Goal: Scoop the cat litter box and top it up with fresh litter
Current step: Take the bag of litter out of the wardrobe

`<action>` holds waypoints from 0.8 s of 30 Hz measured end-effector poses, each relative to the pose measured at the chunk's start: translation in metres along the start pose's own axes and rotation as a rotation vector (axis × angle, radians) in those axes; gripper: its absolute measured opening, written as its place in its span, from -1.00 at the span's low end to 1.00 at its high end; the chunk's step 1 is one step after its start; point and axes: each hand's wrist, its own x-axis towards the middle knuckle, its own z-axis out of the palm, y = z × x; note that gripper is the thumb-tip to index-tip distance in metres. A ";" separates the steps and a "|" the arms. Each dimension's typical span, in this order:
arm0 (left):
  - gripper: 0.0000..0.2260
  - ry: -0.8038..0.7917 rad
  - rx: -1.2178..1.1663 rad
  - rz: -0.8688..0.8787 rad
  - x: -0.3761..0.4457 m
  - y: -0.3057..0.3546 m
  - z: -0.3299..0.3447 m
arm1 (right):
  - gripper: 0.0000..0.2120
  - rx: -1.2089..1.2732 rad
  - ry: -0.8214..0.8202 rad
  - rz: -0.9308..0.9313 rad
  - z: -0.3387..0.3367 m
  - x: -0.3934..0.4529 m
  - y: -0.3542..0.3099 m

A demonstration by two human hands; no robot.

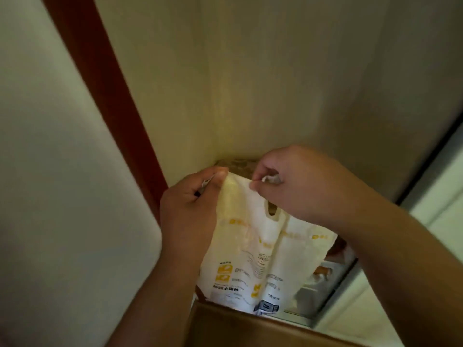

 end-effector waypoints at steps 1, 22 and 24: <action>-0.84 -0.034 -0.022 -0.010 -0.002 0.002 0.013 | -0.90 -0.012 -0.001 0.025 -0.006 -0.006 0.010; -0.87 -0.768 -0.125 0.114 -0.008 0.006 0.209 | -0.91 -0.099 0.161 0.783 -0.062 -0.093 0.129; -0.88 -0.859 -0.145 0.126 -0.005 0.006 0.218 | -0.88 -0.105 0.197 0.856 -0.061 -0.100 0.126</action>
